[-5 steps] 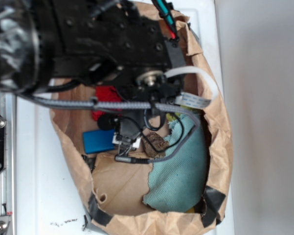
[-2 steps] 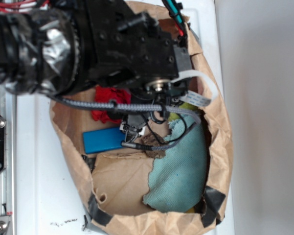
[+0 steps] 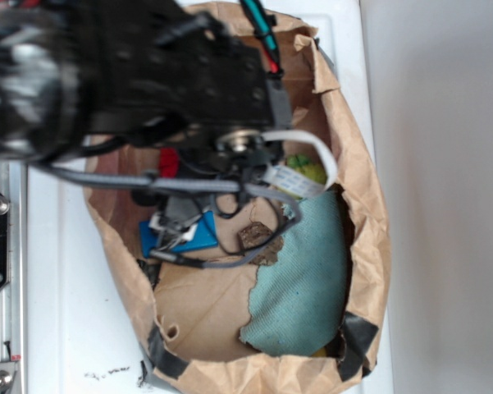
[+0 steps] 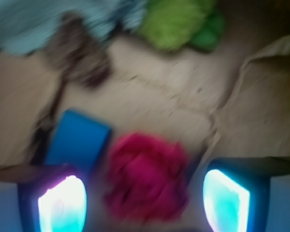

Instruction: Grab the red paper.

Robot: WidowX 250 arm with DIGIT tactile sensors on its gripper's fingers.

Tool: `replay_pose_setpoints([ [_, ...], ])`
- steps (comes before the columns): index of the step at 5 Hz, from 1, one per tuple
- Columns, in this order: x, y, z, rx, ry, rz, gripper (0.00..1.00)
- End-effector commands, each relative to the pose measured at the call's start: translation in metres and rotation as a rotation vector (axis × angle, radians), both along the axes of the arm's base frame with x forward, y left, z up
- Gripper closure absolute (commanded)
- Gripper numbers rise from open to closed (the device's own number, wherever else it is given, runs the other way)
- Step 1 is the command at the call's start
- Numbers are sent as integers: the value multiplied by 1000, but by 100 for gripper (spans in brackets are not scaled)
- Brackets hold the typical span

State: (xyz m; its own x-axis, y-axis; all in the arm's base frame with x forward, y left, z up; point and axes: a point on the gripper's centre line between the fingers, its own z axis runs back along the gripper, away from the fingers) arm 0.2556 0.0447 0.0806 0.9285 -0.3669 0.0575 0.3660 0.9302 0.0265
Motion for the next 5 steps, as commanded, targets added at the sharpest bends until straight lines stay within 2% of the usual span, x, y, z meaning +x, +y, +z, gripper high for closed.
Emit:
replay_pose_setpoints([
  [1, -4, 9, 1, 54, -65, -38, 0],
  [3, 8, 9, -12, 90, -82, 3, 0],
  [4, 8, 8, -24, 135, -108, -4, 0],
  [5, 7, 5, -37, 161, -103, -14, 0],
])
